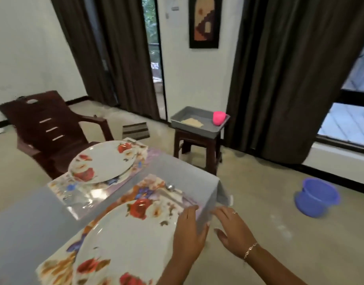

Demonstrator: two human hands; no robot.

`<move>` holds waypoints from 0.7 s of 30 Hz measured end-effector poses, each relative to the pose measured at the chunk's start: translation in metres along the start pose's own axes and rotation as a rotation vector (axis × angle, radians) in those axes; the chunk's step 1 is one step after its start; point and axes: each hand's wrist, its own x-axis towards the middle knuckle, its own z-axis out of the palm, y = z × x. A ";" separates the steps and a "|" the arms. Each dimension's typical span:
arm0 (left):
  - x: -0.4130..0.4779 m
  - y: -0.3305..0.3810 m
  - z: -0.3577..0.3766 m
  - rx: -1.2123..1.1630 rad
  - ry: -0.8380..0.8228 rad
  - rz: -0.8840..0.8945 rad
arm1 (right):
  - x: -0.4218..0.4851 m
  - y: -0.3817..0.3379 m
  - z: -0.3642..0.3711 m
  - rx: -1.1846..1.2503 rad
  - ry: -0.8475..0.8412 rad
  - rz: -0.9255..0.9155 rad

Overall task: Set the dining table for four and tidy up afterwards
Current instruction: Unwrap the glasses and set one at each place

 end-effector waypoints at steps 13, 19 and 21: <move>0.238 0.057 0.090 -0.037 0.011 -0.049 | 0.139 0.207 -0.044 -0.099 -0.018 0.133; 0.378 0.065 0.110 -0.087 0.099 -0.092 | 0.246 0.293 -0.053 -0.102 -0.144 0.135; 0.422 0.071 0.112 -0.082 0.116 -0.097 | 0.284 0.318 -0.057 -0.092 -0.154 0.126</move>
